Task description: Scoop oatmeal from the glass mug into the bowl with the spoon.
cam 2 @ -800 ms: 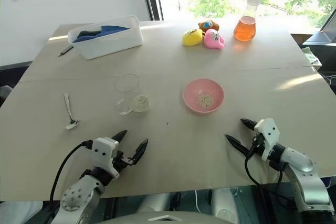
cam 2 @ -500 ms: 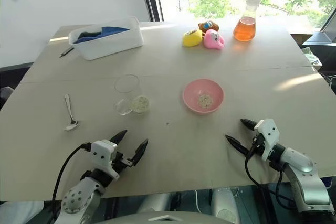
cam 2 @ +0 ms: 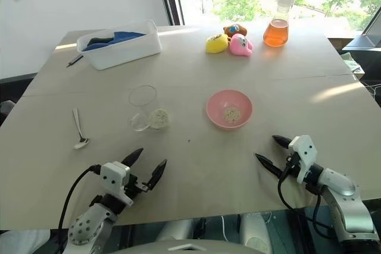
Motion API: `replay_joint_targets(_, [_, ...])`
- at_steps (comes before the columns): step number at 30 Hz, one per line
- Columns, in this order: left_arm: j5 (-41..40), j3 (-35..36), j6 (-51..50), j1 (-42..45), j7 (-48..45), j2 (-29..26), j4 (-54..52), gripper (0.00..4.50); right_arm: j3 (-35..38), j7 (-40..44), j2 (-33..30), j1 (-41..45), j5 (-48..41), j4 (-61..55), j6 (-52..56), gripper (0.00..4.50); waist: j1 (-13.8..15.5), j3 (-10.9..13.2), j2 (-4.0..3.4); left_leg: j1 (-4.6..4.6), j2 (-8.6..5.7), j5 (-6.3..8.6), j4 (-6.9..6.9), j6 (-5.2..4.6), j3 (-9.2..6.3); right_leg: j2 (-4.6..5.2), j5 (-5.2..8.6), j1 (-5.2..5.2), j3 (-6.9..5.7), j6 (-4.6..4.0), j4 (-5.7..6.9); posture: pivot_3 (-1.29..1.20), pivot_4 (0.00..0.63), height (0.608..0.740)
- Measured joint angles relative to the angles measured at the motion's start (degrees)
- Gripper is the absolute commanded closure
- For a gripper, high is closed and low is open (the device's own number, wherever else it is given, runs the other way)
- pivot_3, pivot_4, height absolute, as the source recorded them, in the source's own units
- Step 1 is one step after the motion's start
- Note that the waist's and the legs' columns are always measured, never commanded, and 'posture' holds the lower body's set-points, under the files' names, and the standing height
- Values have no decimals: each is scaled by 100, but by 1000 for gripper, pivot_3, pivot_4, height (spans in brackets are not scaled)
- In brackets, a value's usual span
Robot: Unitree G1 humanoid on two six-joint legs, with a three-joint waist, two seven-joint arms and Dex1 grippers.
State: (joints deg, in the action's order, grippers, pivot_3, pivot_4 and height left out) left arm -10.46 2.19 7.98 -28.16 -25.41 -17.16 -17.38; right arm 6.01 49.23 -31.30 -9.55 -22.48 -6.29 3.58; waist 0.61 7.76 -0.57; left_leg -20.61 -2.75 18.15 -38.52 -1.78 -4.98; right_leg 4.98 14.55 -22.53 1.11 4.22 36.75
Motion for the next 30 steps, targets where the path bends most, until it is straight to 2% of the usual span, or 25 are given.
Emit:
replay_joint_targets(8, [-120, 64, 160, -52, -1, 2, 8, 129, -2, 98, -1, 3, -3, 0, -12, 0, -2, 4, 7, -1, 2, 0, 0, 0, 0, -2, 0, -1, 0, 0, 0, 0, 150, 740])
replay_joint_targets(14, [-200, 490, -113, -51, 320, 9, -221, 129, -163, 520, -231, -35, -172, -435, 197, 0, 6, 32, 28, -8, 2, 0, -1, 0, -4, -1, 0, -5, -4, 0, 0, 0, 150, 740])
replay_joint_targets(18, [-280, 982, -1055, 509, 960, -8, -1082, 129, -206, 666, -442, 57, -748, -1429, 796, 0, 22, 44, 50, -13, 1, -3, -5, 5, -15, -1, -1, -3, -14, 1, 1, 0, 150, 740])
replay_joint_targets(21, [-671, 1427, -2092, 1128, 1378, -169, -1589, 129, -355, 633, -503, 362, -1272, -2145, 1385, 0, 8, 47, 55, -13, 1, -12, -5, 22, -15, -3, -1, -7, -13, 1, 2, 0, 150, 740])
replay_joint_targets(27, [-1119, 2213, -4302, 2162, 2155, -602, -1665, 129, -409, 413, -693, 1142, -1777, -2762, 2109, 0, 11, 63, 81, -14, -3, -15, -5, 26, -17, -8, -1, -11, -16, 1, 4, 0, 150, 740])
replay_joint_targets(30, [-1208, 2467, -4975, 2526, 2381, -712, -1656, 129, -431, 331, -693, 1319, -1850, -2788, 2255, 0, 18, 69, 92, -17, -6, -16, -5, 29, -19, -6, -1, -13, -17, 1, 4, 0, 150, 740])
